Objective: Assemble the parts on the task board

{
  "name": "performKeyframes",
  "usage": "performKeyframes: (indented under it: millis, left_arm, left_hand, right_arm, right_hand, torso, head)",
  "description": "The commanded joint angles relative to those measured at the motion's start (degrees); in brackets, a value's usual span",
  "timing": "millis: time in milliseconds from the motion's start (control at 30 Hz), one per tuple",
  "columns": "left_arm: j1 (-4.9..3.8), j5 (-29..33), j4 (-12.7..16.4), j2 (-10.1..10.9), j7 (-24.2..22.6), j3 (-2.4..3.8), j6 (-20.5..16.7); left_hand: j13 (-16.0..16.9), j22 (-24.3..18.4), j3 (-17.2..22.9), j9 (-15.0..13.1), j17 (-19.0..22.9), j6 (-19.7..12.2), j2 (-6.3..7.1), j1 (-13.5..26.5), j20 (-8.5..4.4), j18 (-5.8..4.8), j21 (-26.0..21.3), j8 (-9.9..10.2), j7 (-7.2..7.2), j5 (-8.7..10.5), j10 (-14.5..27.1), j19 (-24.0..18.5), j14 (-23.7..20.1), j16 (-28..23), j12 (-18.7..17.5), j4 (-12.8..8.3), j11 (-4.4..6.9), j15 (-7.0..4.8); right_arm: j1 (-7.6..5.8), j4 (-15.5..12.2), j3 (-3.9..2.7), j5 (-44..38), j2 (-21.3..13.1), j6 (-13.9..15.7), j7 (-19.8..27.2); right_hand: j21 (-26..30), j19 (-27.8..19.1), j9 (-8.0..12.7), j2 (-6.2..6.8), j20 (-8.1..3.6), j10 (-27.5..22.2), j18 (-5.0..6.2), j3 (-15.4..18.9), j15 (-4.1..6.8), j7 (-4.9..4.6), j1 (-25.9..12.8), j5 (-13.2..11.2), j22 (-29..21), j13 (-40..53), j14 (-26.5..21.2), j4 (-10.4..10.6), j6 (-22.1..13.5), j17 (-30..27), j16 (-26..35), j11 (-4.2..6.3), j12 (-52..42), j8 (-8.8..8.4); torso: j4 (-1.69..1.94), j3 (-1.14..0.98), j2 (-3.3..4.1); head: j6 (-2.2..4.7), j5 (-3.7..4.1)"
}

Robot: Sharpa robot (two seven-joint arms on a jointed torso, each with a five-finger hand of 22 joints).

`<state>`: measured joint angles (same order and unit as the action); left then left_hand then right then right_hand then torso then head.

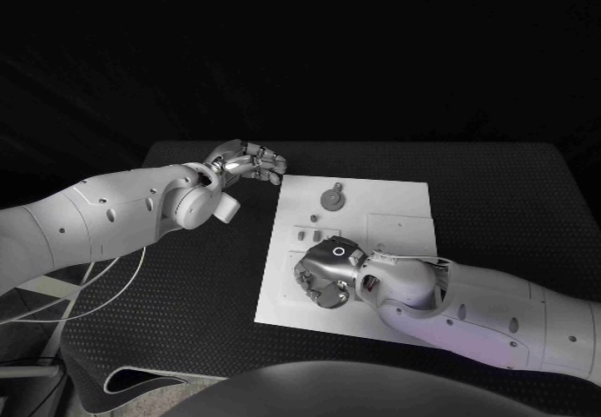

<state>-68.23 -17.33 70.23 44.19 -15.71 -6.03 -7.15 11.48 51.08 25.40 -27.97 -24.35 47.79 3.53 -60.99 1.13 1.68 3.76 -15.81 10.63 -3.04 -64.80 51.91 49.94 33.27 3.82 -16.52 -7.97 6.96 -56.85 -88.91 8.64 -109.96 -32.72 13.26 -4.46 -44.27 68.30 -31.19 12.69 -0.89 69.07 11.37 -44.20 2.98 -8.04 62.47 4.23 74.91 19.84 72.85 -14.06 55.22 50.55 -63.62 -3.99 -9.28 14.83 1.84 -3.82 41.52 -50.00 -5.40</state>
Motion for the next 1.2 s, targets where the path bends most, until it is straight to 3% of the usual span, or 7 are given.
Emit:
performKeyframes:
  millis: [33,533,800,1033,1133,1200]
  left_arm:
    - [-0.10,0.33,0.09,-0.05,-0.40,0.05,0.79]
    - [-0.10,0.33,0.03,0.11,-0.39,0.05,0.74]
    - [-0.10,0.33,-0.03,0.09,-0.42,0.05,0.76]
    - [-0.10,0.33,-0.11,0.16,-0.49,0.05,0.67]
    - [-0.10,0.33,-0.17,0.17,-0.52,0.05,0.60]
    - [-0.10,0.33,-0.23,0.20,-0.50,0.05,0.58]
  left_hand:
    - [-0.08,-0.06,-0.25,0.05,-0.06,-0.15,0.03,-0.44,0.19,0.61,0.23,-0.37,0.34,0.10,0.30,0.10,0.53,-0.27,0.10,0.05,-0.27,0.00]
    - [-0.11,-0.11,-0.27,0.07,-0.13,-0.17,0.05,-0.46,0.20,0.60,0.22,-0.37,0.35,0.11,0.32,0.07,0.51,-0.36,0.10,0.04,-0.28,0.01]
    - [-0.12,-0.14,-0.27,0.07,-0.18,-0.18,0.05,-0.49,0.20,0.60,0.21,-0.37,0.35,0.11,0.33,0.06,0.51,-0.40,0.10,0.03,-0.28,0.02]
    - [-0.13,-0.16,-0.28,0.08,-0.22,-0.18,0.05,-0.49,0.21,0.60,0.22,-0.37,0.35,0.11,0.33,0.06,0.51,-0.44,0.10,0.04,-0.28,0.02]
    - [-0.13,-0.17,-0.28,0.08,-0.24,-0.18,0.04,-0.49,0.21,0.60,0.22,-0.38,0.35,0.11,0.33,0.06,0.52,-0.45,0.10,0.05,-0.28,0.02]
    - [-0.14,-0.17,-0.29,0.08,-0.25,-0.18,0.04,-0.49,0.21,0.60,0.22,-0.38,0.35,0.11,0.33,0.06,0.52,-0.46,0.10,0.05,-0.28,0.02]
  right_arm:
    - [0.18,0.19,0.13,1.18,-0.05,0.88,0.74]
    - [0.13,-0.55,0.11,1.75,-1.13,4.03,1.01]
    - [-0.80,-2.18,0.00,2.63,-2.71,6.20,1.58]
    - [-2.73,-4.40,-1.26,10.62,-5.46,9.85,4.41]
    - [-3.81,-5.40,-2.48,15.68,-7.11,10.15,5.60]
    - [-4.83,-6.01,-2.86,17.85,-8.22,9.85,5.71]
  right_hand:
    - [-0.04,-0.55,0.33,0.79,0.17,-0.94,3.63,0.27,-0.73,-0.87,0.01,0.10,0.97,-0.17,-0.15,0.48,-1.48,0.11,-0.15,-0.23,0.48,-0.51]
    - [0.30,-1.64,1.20,2.17,0.69,-3.67,3.63,0.73,-1.84,-1.54,0.39,0.11,0.98,-0.99,-1.37,1.01,-3.29,0.14,-0.15,-1.37,1.97,-1.28]
    - [0.34,-1.82,1.39,2.58,0.81,-4.13,3.63,0.82,-2.10,-1.42,0.55,0.11,0.99,-1.17,-1.61,1.13,-3.64,0.13,-0.20,-1.63,2.20,-1.37]
    - [0.16,-1.55,1.49,2.55,0.78,-3.97,3.63,0.89,-2.05,-1.42,0.65,0.10,1.02,-1.16,-1.39,1.40,-3.76,0.17,-0.45,-1.57,2.07,-1.35]
    - [-0.05,-1.24,1.56,2.38,0.68,-3.56,3.63,1.11,-1.89,-1.77,0.43,0.09,1.04,-1.09,-1.11,1.89,-3.59,0.17,-0.68,-1.41,1.78,-1.17]
    - [-0.13,-1.15,1.58,2.17,0.63,-3.06,3.63,1.36,-1.71,-1.78,0.13,0.07,1.04,-0.97,-1.02,2.34,-3.42,0.15,-0.76,-1.22,1.45,-1.00]
  torso:
    - [0.01,0.00,0.02]
    - [0.04,0.00,-0.01]
    - [0.00,0.02,0.01]
    - [-0.08,0.01,-0.05]
    - [-0.07,0.00,-0.03]
    - [-0.08,-0.02,-0.05]
  head:
    - [0.00,0.06]
    - [0.02,0.26]
    - [0.11,0.37]
    - [0.61,0.89]
    - [0.85,1.11]
    - [1.01,1.27]
